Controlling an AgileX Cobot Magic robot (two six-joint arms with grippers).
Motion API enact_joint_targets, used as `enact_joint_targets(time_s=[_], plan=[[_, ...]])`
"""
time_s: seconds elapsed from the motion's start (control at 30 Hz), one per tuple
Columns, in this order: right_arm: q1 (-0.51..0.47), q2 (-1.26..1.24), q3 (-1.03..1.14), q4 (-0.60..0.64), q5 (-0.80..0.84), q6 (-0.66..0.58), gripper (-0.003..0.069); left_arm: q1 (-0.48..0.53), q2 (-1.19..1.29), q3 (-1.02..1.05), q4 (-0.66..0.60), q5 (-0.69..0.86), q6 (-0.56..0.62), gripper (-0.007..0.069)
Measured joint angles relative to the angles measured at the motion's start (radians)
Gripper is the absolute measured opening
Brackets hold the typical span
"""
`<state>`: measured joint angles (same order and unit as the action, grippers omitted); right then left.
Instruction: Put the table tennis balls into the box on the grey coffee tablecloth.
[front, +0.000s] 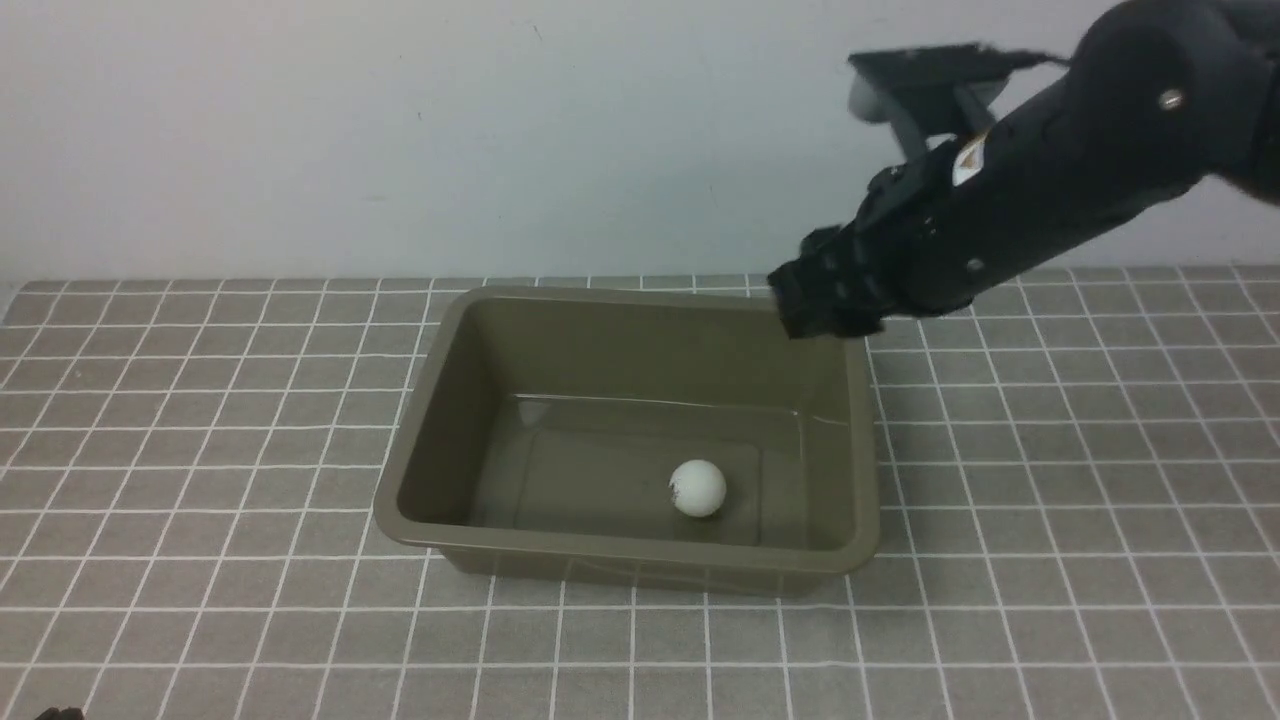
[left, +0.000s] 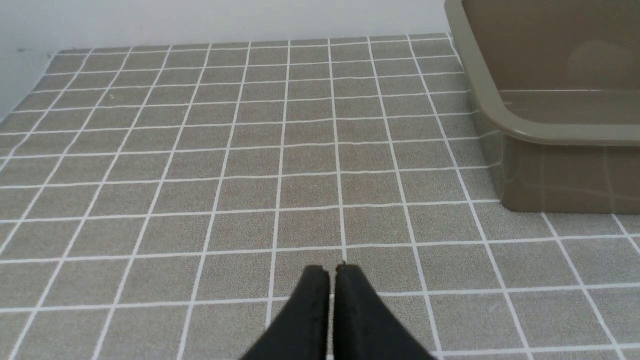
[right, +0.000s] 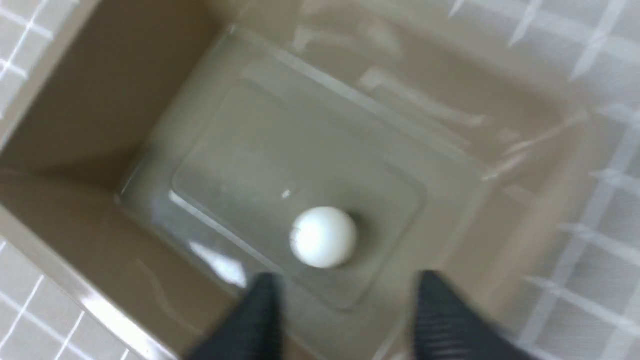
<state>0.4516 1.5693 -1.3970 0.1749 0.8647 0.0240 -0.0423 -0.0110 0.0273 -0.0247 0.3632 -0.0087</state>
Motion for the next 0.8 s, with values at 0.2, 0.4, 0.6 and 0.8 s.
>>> enact_joint_targets(time_s=[0.2, 0.4, 0.6, 0.8], plan=[[0.0, -0.471, 0.231, -0.116, -0.13, 0.078, -0.0008, 0.001, 0.0, 0.0, 0.0, 0.0, 0.0, -0.0001], [0.0, -0.885, 0.602, -0.175, -0.378, 0.144, -0.0012, 0.001, 0.0, 0.0, 0.0, 0.0, 0.0, -0.0001], [0.0, -1.346, 0.962, -0.269, -0.559, 0.239, -0.0012, 0.001, 0.0, 0.0, 0.0, 0.0, 0.0, -0.0001], [0.0, -1.573, 1.067, -0.38, -0.545, 0.339, -0.0012, 0.001, 0.0, 0.0, 0.0, 0.0, 0.0, -0.0001]])
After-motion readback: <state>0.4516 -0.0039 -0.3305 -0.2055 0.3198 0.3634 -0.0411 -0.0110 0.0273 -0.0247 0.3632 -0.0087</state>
